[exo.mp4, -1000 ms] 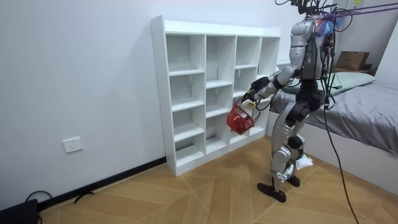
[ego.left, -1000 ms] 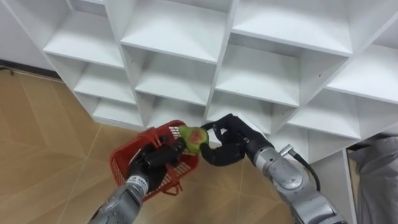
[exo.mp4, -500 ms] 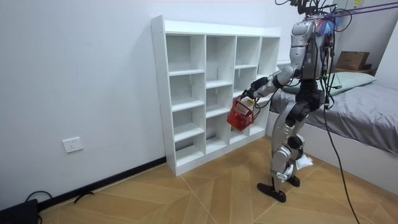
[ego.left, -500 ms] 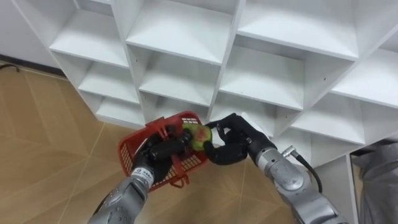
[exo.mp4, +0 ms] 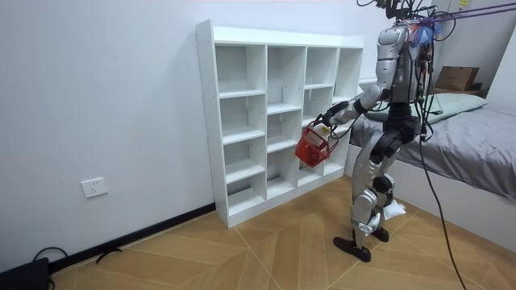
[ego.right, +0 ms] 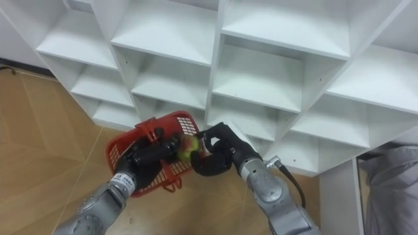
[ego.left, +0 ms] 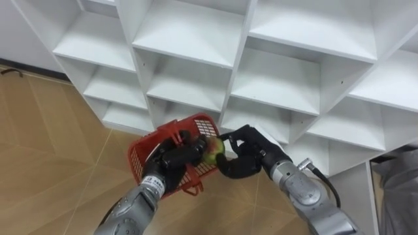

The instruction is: Collect fruits from the closet

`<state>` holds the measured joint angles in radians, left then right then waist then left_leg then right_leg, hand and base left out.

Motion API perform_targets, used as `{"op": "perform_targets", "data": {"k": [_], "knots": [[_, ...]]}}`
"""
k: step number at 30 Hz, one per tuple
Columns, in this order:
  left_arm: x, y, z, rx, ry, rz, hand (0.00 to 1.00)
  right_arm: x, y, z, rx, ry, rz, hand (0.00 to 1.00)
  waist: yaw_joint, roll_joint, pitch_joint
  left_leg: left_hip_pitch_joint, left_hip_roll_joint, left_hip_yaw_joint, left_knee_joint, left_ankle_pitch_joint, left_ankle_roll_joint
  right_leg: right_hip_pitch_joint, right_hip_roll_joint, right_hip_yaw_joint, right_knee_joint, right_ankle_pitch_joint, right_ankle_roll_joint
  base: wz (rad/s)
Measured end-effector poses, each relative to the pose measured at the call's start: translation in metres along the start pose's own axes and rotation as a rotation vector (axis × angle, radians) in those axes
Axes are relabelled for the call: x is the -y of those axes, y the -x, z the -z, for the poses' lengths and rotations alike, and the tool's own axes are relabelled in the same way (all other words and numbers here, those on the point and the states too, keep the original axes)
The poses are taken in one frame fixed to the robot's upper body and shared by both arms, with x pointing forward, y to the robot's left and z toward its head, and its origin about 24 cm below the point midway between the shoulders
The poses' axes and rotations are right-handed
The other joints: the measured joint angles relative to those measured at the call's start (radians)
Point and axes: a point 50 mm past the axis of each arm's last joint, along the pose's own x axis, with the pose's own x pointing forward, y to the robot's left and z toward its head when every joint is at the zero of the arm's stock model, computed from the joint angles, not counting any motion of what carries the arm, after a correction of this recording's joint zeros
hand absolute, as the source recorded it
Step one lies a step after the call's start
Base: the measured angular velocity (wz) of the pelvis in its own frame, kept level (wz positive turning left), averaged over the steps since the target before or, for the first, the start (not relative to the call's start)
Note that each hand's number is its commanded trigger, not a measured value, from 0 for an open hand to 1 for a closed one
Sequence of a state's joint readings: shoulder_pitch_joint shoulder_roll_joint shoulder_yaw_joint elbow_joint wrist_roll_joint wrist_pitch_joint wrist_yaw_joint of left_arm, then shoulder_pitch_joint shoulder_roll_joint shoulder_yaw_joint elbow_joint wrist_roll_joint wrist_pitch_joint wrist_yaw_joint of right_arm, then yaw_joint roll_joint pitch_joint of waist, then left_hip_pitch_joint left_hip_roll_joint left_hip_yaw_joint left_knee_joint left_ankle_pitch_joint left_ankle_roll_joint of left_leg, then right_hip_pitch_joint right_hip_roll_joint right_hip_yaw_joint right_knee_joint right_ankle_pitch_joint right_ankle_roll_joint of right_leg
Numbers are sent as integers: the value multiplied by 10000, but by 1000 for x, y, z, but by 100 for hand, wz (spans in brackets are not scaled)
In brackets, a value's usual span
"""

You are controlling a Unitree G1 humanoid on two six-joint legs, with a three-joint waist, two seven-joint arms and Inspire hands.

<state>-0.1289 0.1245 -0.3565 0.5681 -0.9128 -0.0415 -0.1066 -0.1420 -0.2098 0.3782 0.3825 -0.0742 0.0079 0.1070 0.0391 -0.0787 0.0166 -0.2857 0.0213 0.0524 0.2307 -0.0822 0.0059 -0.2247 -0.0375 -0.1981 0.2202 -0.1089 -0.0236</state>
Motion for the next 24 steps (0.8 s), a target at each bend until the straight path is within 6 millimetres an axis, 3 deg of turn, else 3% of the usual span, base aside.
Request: {"op": "perform_targets", "data": {"k": [6,8,10,11,19,24], "knots": [[-1,1,0,-15,-23,109,100,0,0,1,-61,-12,-3,100,1,-5,-3,2,1,1,9,0,0,1,0,-4,3,0,0,0],[-1,1,0,-21,-26,129,100,0,0,1,-73,-18,-3,87,2,-7,-4,1,1,1,12,0,0,1,0,-7,4,0,0,0],[-1,1,0,-20,-28,149,100,0,0,1,-72,-25,3,36,2,-8,-5,1,1,2,13,0,0,-2,0,-5,8,0,0,0],[-1,1,0,-15,-35,158,100,0,0,1,-68,-31,19,0,3,-9,-6,1,1,2,12,0,0,-5,0,-5,8,0,0,0],[12,1,-8,321,-59,878,100,-4,-1,-1,-9,-207,11,0,50,-16,-12,25,2,16,9,0,0,2,1,10,14,1,-2,0],[10,3,-3,89,3,925,100,-6,-1,-1,8,-368,-102,0,96,-20,-12,24,4,16,11,0,-1,2,1,4,18,0,-2,0]]}}
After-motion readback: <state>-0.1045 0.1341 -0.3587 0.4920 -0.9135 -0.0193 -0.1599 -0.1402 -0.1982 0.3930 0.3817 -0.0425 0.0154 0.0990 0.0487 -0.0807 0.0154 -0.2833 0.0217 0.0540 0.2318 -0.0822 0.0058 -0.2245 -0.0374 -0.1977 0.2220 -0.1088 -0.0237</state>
